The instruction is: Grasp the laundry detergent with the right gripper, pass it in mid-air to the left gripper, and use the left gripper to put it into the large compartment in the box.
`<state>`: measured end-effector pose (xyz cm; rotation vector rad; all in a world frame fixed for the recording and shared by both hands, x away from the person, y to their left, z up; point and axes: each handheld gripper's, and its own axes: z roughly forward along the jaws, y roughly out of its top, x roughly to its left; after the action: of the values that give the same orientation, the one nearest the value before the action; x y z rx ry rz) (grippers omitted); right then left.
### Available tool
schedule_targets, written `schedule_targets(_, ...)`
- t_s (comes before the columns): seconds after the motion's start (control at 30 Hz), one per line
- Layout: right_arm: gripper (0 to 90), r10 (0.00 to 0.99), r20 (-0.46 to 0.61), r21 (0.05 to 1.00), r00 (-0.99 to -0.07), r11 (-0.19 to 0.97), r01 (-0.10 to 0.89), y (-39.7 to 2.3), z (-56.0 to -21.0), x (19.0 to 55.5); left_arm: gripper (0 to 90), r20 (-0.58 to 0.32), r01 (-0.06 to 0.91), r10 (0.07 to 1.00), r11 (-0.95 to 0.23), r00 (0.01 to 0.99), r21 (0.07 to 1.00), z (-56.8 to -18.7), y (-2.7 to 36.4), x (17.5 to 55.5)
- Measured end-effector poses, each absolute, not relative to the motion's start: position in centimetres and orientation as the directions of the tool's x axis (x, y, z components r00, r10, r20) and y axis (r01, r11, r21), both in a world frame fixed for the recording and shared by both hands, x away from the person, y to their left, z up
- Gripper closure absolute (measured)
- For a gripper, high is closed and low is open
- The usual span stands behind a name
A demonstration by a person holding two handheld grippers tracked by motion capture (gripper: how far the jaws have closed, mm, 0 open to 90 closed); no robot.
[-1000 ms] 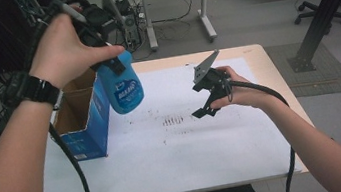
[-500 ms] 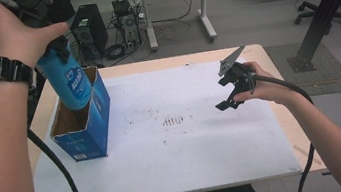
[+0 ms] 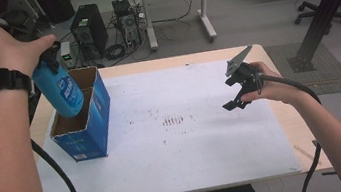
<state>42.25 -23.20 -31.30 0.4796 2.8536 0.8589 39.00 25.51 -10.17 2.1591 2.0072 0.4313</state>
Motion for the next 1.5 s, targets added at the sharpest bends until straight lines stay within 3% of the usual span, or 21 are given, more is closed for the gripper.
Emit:
schedule_targets(0.93,3.4,0.325,-0.012,0.541,-0.946,0.798,0.267,-23.4,-32.4,42.3,38.2,0.058,0.975,0.998,-0.047,0.036,0.215,-20.8,27.1,41.1)
schedule_targets(1.5,3.4,0.321,-0.001,0.534,-0.947,0.801,0.271,-23.3,-32.9,42.6,38.2,0.062,0.984,0.997,-0.052,0.042,0.168,-25.1,27.1,41.8)
